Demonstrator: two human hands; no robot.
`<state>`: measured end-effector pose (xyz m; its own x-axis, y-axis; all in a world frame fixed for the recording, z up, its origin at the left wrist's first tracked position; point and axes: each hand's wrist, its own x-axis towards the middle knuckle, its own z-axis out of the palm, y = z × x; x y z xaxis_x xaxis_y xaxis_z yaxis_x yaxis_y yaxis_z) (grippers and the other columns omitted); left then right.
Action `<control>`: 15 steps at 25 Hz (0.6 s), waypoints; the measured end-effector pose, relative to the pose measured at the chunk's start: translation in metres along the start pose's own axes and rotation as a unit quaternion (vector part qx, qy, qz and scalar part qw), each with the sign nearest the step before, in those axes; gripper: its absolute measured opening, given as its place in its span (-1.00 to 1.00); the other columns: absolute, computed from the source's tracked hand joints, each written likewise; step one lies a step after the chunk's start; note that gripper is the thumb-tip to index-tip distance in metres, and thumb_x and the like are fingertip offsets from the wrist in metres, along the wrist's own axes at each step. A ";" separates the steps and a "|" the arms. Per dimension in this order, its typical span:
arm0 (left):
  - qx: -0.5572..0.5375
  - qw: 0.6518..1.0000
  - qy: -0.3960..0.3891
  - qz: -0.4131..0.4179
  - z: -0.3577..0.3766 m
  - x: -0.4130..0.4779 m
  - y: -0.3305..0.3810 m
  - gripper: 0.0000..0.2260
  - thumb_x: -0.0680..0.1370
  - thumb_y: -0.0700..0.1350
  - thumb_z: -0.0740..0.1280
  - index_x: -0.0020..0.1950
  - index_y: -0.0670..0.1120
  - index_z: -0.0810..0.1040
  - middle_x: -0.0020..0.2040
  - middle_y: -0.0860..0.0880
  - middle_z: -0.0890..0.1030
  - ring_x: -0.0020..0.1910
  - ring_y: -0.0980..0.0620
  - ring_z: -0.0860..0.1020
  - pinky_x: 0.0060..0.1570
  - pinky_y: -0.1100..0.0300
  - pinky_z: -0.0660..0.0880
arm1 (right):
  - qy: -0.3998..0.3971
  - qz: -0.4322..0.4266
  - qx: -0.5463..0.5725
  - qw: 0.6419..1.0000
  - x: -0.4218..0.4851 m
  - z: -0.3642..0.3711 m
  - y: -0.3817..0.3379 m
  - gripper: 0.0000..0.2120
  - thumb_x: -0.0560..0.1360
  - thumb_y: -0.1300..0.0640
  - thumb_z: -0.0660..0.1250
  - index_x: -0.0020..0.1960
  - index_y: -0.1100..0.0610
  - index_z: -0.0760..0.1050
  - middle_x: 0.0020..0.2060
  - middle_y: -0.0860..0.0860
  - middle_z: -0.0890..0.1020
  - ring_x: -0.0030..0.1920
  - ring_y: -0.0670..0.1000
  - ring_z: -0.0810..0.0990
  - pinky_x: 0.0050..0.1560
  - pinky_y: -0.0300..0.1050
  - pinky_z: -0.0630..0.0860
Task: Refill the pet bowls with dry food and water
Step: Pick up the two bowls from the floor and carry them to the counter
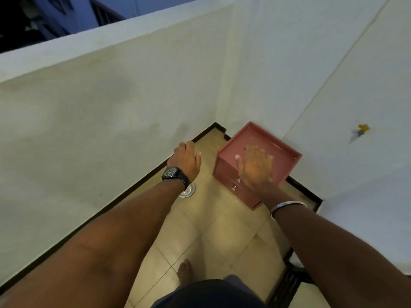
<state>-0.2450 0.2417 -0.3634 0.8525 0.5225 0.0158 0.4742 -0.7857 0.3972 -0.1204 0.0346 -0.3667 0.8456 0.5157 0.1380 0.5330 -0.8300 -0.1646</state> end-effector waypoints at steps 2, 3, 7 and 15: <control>-0.014 0.999 -0.004 -0.048 0.007 -0.016 -0.031 -0.68 0.70 0.09 0.22 0.33 -0.11 0.42 0.26 -0.17 0.53 0.17 -0.25 0.57 -0.09 -0.10 0.54 | -0.034 -0.016 0.048 0.998 -0.002 0.024 -0.026 -0.57 0.71 -0.11 0.23 0.41 0.17 0.49 0.27 0.16 0.62 0.27 0.24 0.58 0.23 0.24 0.44; -0.023 0.997 -0.005 -0.076 0.010 -0.023 -0.048 -0.68 0.70 0.08 0.22 0.35 -0.10 0.42 0.28 -0.17 0.52 0.18 -0.24 0.57 -0.11 -0.07 0.52 | -0.051 -0.027 0.071 0.996 -0.003 0.036 -0.039 -0.58 0.70 -0.08 0.25 0.41 0.18 0.49 0.28 0.17 0.62 0.28 0.26 0.58 0.23 0.25 0.45; -0.086 0.983 -0.010 -0.162 0.023 -0.044 -0.101 -0.70 0.71 0.03 0.24 0.38 -0.08 0.46 0.30 -0.15 0.57 0.16 -0.23 0.61 -0.05 -0.03 0.54 | -0.122 -0.075 0.146 0.979 -0.002 0.075 -0.082 -0.59 0.67 -0.02 0.31 0.44 0.15 0.47 0.24 0.15 0.65 0.24 0.22 0.61 0.23 0.25 0.55; -0.204 0.901 -0.007 -0.382 0.095 -0.054 -0.169 -0.86 0.66 -0.09 0.33 0.11 -0.06 0.67 0.01 -0.13 0.72 0.00 -0.20 0.67 -0.05 0.03 0.61 | -0.284 0.017 0.261 0.923 0.028 0.186 -0.119 -0.76 0.57 0.25 0.38 0.22 0.20 0.64 -0.07 0.23 0.75 0.03 0.30 0.70 0.04 0.07 0.58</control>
<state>-0.3503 0.3153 -0.5186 0.3152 0.8530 -0.4160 0.8062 -0.0094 0.5916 -0.1547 0.1879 -0.5250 0.6627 0.6418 -0.3859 0.3218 -0.7093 -0.6272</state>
